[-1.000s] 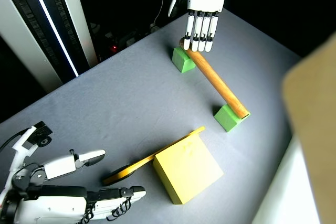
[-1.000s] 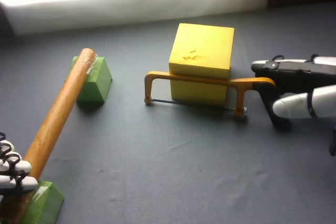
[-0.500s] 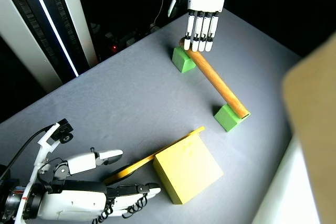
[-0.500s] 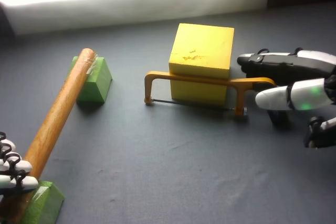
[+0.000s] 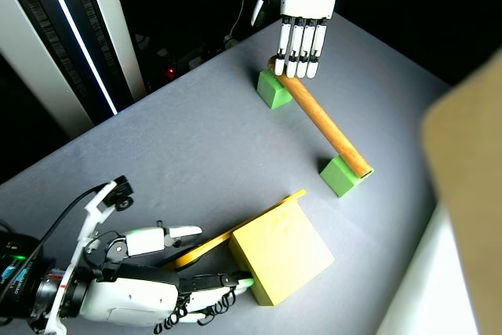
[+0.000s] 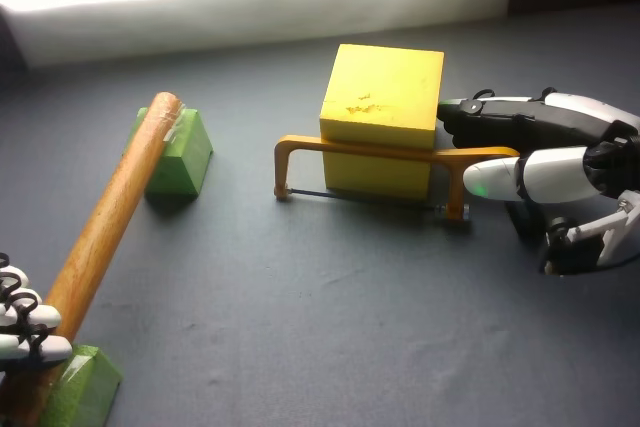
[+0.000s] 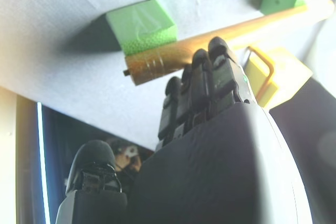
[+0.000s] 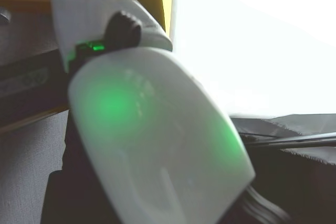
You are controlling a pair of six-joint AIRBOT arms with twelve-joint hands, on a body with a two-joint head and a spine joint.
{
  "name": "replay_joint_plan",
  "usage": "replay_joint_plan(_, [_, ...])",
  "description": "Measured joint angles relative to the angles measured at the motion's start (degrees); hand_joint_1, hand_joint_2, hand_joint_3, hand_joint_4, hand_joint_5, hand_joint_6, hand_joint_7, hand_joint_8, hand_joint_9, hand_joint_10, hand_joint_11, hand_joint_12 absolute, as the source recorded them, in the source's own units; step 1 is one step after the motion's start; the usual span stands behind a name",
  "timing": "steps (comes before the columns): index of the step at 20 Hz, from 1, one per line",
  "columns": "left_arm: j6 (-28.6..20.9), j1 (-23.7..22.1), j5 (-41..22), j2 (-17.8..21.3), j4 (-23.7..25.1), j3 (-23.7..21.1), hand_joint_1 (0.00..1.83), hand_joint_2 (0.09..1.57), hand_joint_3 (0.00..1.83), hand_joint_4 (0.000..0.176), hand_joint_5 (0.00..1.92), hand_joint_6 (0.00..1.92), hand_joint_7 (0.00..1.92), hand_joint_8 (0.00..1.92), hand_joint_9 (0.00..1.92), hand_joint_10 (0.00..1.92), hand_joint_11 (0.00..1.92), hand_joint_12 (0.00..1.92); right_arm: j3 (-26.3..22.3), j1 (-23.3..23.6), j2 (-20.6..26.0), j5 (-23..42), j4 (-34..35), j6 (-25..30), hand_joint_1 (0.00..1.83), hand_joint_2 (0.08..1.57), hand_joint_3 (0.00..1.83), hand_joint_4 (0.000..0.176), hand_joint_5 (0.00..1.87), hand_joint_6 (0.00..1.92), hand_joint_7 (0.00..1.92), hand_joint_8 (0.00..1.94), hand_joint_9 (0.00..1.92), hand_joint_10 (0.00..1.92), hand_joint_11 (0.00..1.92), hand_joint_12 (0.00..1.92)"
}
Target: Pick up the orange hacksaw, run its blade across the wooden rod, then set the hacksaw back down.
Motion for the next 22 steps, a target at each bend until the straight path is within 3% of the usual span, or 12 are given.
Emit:
replay_joint_plan(4, [0.0, 0.0, -0.1, 0.0, 0.0, 0.1, 0.00, 1.23, 0.00, 0.000, 0.10, 0.00, 0.11, 0.00, 0.10, 0.00, 0.00, 0.20, 0.0, 0.4, -0.6, -0.2, 1.4, -0.5, 1.09, 1.20, 0.00, 0.000, 0.24, 0.00, 0.26, 0.00, 0.30, 0.00, 0.00, 0.95])
replay_joint_plan(6, [0.0, 0.0, -0.1, 0.0, 0.0, 0.1, 0.00, 1.24, 0.00, 0.000, 0.05, 0.00, 0.07, 0.00, 0.05, 0.00, 0.00, 0.09, -1.5, 0.9, -0.6, -0.8, 5.8, -4.9, 1.09, 1.20, 0.00, 0.000, 0.24, 0.00, 0.25, 0.00, 0.29, 0.00, 0.00, 0.94])
replay_joint_plan(9, [0.0, 0.0, -0.1, 0.0, 0.0, 0.1, 0.00, 1.24, 0.00, 0.000, 0.05, 0.00, 0.08, 0.01, 0.07, 0.01, 0.01, 0.09, -5.0, 1.0, -0.5, -1.0, 15.2, -11.6, 1.06, 1.21, 0.01, 0.000, 0.27, 0.01, 0.27, 0.00, 0.31, 0.01, 0.00, 0.98])
replay_joint_plan(11, [0.0, 0.0, 0.0, 0.0, 0.0, 0.1, 0.00, 1.25, 0.00, 0.000, 0.11, 0.01, 0.12, 0.01, 0.10, 0.00, 0.00, 0.17, -6.0, 1.0, -0.4, -0.8, 17.0, -13.8, 1.07, 1.21, 0.00, 0.000, 0.28, 0.00, 0.28, 0.01, 0.33, 0.01, 0.00, 1.02])
replay_joint_plan(13, [0.0, 0.0, 0.0, 0.0, 0.0, 0.1, 0.00, 1.25, 0.00, 0.000, 0.10, 0.00, 0.11, 0.00, 0.09, 0.00, 0.00, 0.16, -6.4, 1.3, -0.3, -0.9, 17.4, -14.3, 1.12, 1.19, 0.00, 0.000, 0.38, 0.01, 0.40, 0.01, 0.43, 0.02, 0.06, 1.08])
replay_joint_plan(15, [0.0, 0.0, -0.1, 0.0, 0.0, 0.1, 0.00, 1.25, 0.00, 0.000, 0.11, 0.00, 0.12, 0.00, 0.10, 0.00, 0.00, 0.17, -6.4, 1.5, -0.3, -0.9, 17.7, -14.5, 1.14, 1.22, 0.00, 0.000, 0.65, 0.03, 0.73, 0.02, 0.74, 0.05, 0.32, 1.12])
replay_joint_plan(16, [0.0, 0.0, -0.1, 0.0, 0.0, 0.1, 0.00, 1.26, 0.00, 0.000, 0.12, 0.00, 0.13, 0.00, 0.11, 0.00, 0.00, 0.20, -6.4, 1.7, -0.3, -0.9, 18.3, -14.6, 1.12, 1.21, 0.02, 0.000, 0.76, 1.01, 0.91, 0.02, 0.94, 0.06, 0.58, 1.07])
replay_joint_plan(17, [0.0, 0.0, -0.1, 0.0, 0.0, 0.1, 0.00, 1.26, 0.00, 0.000, 0.12, 0.00, 0.13, 0.00, 0.11, 0.00, 0.00, 0.23, -6.4, 1.7, -0.2, -0.9, 19.3, -14.7, 1.18, 1.21, 0.00, 0.000, 0.71, 1.29, 0.92, 0.90, 1.03, 0.07, 0.66, 1.12])
replay_joint_plan(18, [0.0, 0.0, -0.1, 0.0, 0.0, 0.1, 0.00, 1.26, 0.00, 0.000, 0.12, 0.00, 0.13, 0.00, 0.11, 0.00, 0.00, 0.23, -6.3, 1.7, -0.1, -0.8, 19.6, -14.9, 1.18, 1.21, 0.00, 0.000, 0.71, 1.29, 0.92, 0.90, 1.03, 0.07, 0.66, 1.12])
replay_joint_plan(19, [0.0, 0.0, -0.1, 0.0, 0.0, 0.2, 0.00, 1.26, 0.00, 0.000, 0.11, 0.00, 0.12, 0.00, 0.10, 0.00, 0.00, 0.23, -6.3, 1.7, -0.1, -0.8, 19.5, -15.0, 1.19, 1.20, 0.00, 0.000, 0.73, 1.29, 0.94, 1.13, 1.19, 0.13, 0.77, 1.24])
replay_joint_plan(21, [0.0, 0.0, -0.1, 0.0, 0.0, 0.2, 0.00, 1.26, 0.00, 0.000, 0.10, 0.00, 0.12, 0.00, 0.11, 0.00, 0.00, 0.22, -6.3, 1.7, 0.0, -0.7, 19.4, -15.3, 1.22, 1.12, 0.00, 0.000, 0.91, 1.03, 1.05, 0.97, 1.29, 0.20, 0.83, 1.31])
replay_joint_plan(22, [0.0, 0.0, -0.1, 0.0, 0.0, 0.2, 0.00, 1.26, 0.00, 0.000, 0.12, 0.01, 0.14, 0.00, 0.11, 0.00, 0.00, 0.26, -6.3, 1.7, 0.1, -0.6, 19.7, -15.6, 1.23, 1.11, 0.00, 0.000, 0.95, 0.96, 1.07, 0.95, 1.26, 0.35, 0.84, 1.34])
